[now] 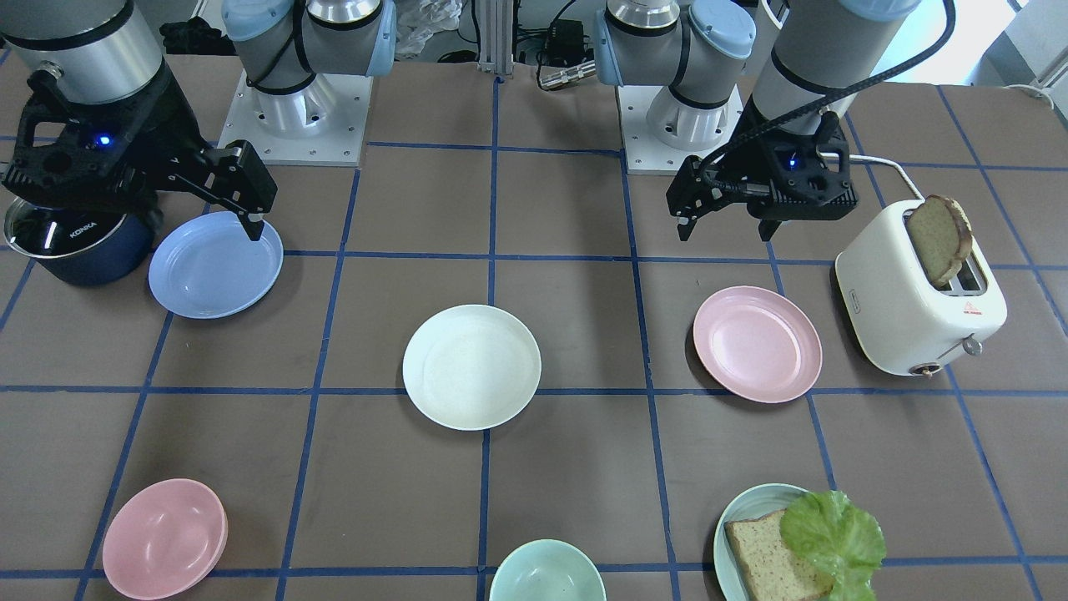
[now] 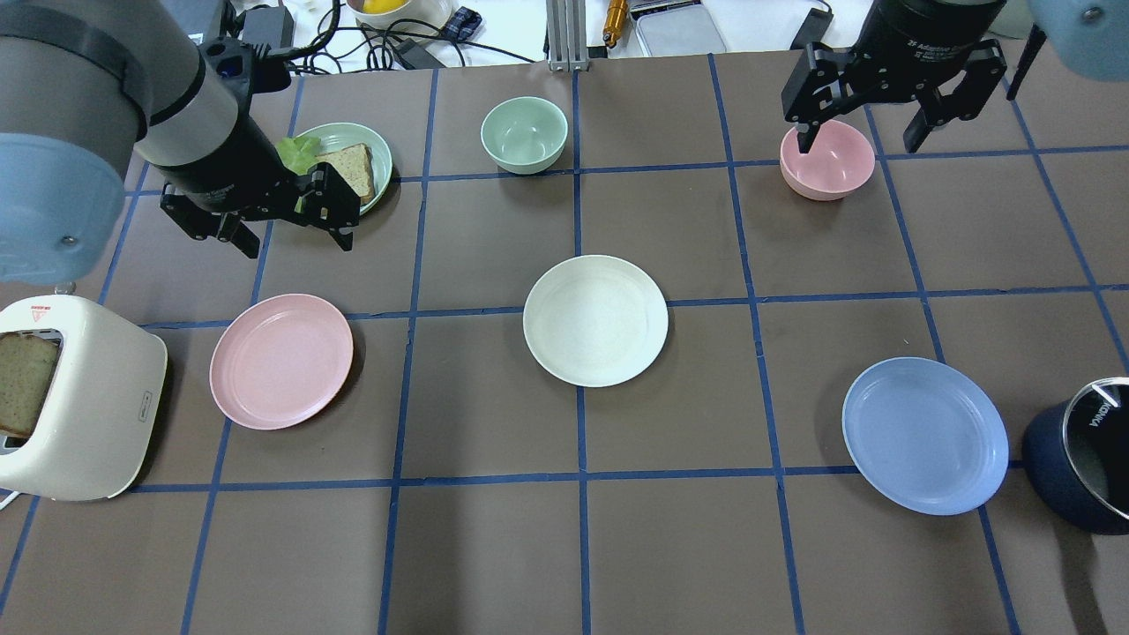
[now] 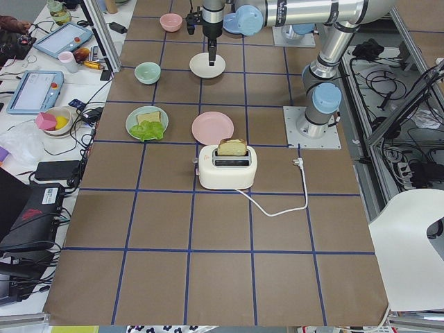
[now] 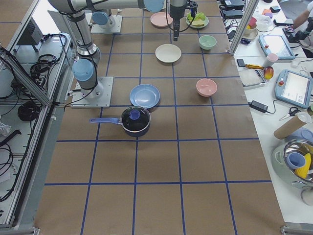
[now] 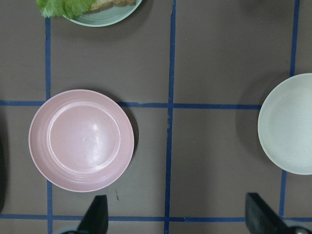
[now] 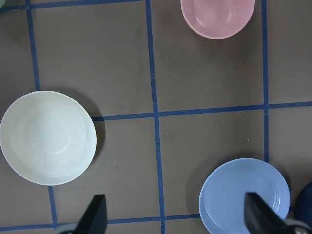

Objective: Stack three plates with pink and blue
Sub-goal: 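Move the left gripper down over the pink plate near the toaster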

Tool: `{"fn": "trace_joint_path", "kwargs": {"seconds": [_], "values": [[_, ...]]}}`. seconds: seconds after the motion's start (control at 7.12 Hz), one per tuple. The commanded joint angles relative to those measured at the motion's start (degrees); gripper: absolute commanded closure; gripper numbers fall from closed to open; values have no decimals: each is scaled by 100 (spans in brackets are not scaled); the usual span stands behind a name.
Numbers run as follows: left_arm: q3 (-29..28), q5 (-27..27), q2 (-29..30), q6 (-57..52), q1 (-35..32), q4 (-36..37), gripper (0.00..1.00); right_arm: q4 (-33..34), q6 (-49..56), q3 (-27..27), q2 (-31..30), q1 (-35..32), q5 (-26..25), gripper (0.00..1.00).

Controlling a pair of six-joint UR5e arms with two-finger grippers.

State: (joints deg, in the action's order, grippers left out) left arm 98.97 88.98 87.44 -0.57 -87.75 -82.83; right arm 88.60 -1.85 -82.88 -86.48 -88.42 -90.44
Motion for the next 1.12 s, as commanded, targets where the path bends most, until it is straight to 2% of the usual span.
{"fn": "trace_joint_path", "kwargs": {"seconds": [0.0,0.42,0.56,0.98], "values": [[428,6,-7,13,-5,65,0,-9,0,-9,0,0,0,0],[1244,101,54,-49,30,1239,0,-9,0,-18,0,0,0,0],[1543,563,115,-49,30,1687,0,-9,0,-18,-9,0,0,0],[2054,718,343,-49,30,2637,0,-9,9,-9,0,0,0,0]]}}
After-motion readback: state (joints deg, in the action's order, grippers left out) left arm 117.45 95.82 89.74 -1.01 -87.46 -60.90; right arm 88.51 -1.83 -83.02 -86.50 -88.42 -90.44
